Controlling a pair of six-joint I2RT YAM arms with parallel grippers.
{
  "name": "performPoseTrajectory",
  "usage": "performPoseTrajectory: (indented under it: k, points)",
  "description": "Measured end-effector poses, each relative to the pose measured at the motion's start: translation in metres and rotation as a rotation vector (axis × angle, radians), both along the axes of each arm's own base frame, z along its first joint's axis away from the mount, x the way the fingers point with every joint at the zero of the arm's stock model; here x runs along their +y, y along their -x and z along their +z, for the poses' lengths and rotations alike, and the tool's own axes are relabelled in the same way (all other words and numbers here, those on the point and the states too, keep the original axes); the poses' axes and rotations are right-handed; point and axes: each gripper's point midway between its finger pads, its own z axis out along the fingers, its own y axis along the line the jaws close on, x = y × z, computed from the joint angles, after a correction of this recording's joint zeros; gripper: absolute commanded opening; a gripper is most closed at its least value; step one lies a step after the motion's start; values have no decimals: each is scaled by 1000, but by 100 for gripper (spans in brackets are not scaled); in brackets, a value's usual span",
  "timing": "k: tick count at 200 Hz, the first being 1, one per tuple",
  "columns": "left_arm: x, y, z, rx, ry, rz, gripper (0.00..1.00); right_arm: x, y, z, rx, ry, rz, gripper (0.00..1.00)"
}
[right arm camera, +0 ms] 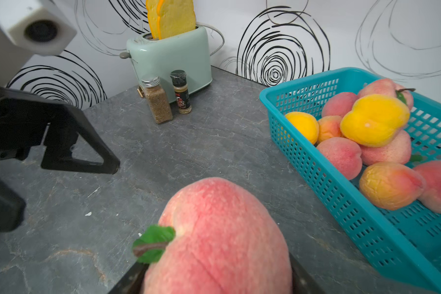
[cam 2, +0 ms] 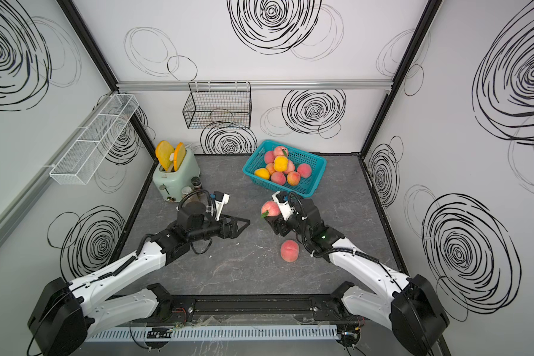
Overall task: Put the peaches into the basket
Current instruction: Place the peach in the basket.
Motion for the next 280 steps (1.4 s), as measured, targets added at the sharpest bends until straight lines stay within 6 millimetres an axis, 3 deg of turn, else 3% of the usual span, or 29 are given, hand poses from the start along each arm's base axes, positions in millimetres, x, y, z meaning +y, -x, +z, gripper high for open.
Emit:
performPoseTrajectory:
  k: [71,160,210,280]
  points:
    - [-2,-12,-1,-25,-37,32,99,-35,-83,24,-25,39,-238,69]
    - [-17,-19,12,-69,-46,12,98,-104,-181,18,-34,107,-505,69]
    - [-23,-26,27,-101,-36,5,98,-126,-218,1,-7,121,-565,68]
    - [-31,-33,31,-106,-30,-10,98,-121,-250,-22,-3,129,-576,68]
